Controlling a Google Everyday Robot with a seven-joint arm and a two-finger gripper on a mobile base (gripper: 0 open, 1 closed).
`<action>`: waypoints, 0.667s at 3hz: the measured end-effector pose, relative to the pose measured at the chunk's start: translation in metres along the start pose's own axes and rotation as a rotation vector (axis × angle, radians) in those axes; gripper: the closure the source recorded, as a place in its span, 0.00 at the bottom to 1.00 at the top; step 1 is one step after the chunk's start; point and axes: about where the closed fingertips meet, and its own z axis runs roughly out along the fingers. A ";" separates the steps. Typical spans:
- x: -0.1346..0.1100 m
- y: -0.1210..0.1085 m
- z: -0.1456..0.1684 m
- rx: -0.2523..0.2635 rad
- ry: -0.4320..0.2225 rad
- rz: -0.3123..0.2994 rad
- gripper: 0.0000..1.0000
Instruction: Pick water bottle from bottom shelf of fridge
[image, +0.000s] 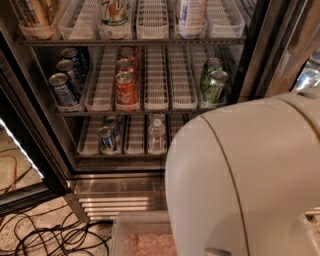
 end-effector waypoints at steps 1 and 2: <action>-0.003 -0.001 0.001 0.010 -0.006 0.008 0.26; -0.005 -0.002 0.002 0.019 -0.014 0.015 0.45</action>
Offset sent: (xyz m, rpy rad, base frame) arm 0.0242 -0.0483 0.0079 -0.0040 -0.0731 -0.1073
